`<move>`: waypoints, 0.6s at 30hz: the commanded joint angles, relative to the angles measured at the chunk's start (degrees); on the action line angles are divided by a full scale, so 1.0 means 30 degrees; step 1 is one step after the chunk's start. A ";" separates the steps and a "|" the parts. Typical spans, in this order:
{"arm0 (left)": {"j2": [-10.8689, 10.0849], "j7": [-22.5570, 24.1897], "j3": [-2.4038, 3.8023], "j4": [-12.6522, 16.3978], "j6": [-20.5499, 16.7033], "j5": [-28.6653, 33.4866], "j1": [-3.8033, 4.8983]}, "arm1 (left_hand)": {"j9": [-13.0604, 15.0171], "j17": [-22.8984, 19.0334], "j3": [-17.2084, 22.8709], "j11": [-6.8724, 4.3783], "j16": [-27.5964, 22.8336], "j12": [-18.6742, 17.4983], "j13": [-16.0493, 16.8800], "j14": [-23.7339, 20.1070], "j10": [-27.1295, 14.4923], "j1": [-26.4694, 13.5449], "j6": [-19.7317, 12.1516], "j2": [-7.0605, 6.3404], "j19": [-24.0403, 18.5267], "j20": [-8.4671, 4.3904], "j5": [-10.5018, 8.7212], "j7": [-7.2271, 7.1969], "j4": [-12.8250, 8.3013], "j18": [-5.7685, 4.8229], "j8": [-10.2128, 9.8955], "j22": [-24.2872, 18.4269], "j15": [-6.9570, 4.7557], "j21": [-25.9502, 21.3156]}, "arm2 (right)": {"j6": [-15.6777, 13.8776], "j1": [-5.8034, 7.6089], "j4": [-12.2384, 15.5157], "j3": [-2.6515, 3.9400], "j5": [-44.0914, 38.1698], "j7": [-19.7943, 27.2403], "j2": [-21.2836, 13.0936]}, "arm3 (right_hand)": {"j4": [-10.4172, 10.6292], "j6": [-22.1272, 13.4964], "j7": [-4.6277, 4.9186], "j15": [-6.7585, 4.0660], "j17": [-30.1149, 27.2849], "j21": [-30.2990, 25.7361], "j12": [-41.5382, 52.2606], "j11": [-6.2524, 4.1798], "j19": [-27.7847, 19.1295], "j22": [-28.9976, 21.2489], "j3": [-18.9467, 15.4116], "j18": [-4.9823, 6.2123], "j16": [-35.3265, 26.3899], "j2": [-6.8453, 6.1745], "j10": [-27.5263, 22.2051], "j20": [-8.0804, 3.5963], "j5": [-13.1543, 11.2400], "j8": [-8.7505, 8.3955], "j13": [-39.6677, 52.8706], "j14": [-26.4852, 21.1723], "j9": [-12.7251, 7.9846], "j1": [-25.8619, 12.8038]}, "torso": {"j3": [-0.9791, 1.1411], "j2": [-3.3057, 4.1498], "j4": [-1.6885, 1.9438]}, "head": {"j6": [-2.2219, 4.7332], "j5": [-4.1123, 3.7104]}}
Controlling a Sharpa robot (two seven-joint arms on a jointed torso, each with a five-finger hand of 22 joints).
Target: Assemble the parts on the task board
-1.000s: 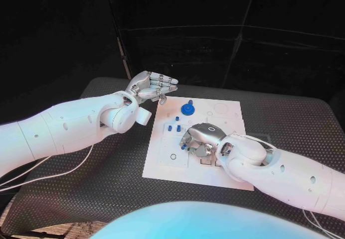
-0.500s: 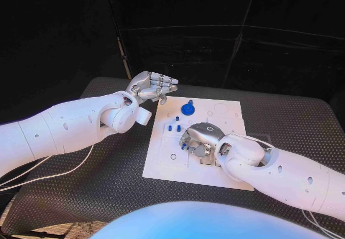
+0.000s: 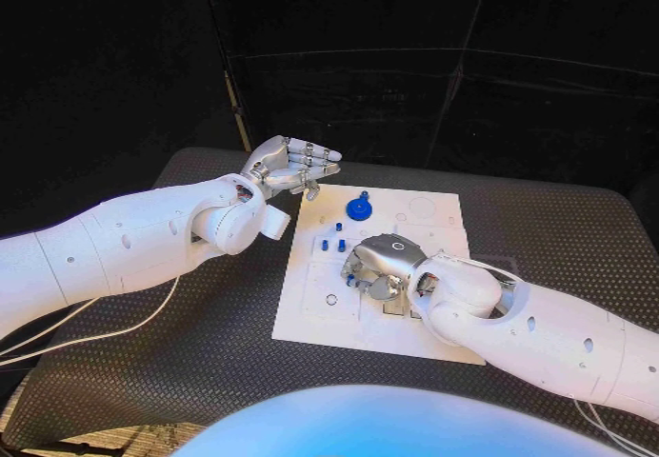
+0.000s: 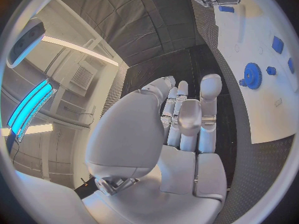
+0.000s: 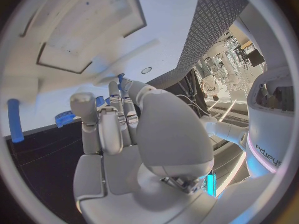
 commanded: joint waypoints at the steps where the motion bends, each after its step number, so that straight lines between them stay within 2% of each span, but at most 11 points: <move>1: 0.0016 0.0120 0.0027 0.0046 0.0192 0.0089 0.0030 | -0.0027 -0.0021 0.0055 0.0031 -0.0118 -0.0092 0.0009 -0.0138 -0.0051 -0.0190 -0.0029 0.0034 -0.0105 -0.0029 -0.0100 0.0122 0.0014 0.0167 -0.0113 -0.0023 -0.0049 -0.0062 | 0.0849 -0.0034 -0.0058 -0.0055 -0.0314 -0.0332 -0.0028 | -0.0071 0.0153 0.0020 -0.0030 -0.0021 0.0023 -0.0107 0.0019 -0.0062 -0.0018 0.0008 -0.0165 0.0011 0.0059 0.0090 0.0071 -0.0075 0.0009 0.0020 0.0981 0.0032 -0.0218 | 0.0009 -0.0005 -0.0003 | 0.0003 -0.0001; 18: 0.0048 0.0109 0.0027 -0.0019 0.0225 0.0089 0.0028 | -0.0027 -0.0029 0.0063 0.0037 -0.0114 -0.0096 0.0013 -0.0157 -0.0075 -0.0216 -0.0037 0.0038 -0.0140 -0.0011 -0.0098 0.0124 0.0004 0.0177 -0.0134 -0.0057 -0.0035 -0.0135 | 0.0886 -0.0037 0.0214 -0.0056 -0.0320 -0.0311 -0.0084 | -0.0062 0.0167 -0.0006 -0.0035 -0.0065 -0.0006 -0.0134 0.0007 -0.0092 -0.0061 -0.0086 -0.0157 -0.0003 -0.0035 0.0086 0.0074 -0.0073 -0.0006 0.0019 0.0971 0.0034 -0.0485 | 0.0010 0.0001 -0.0008 | 0.0003 0.0001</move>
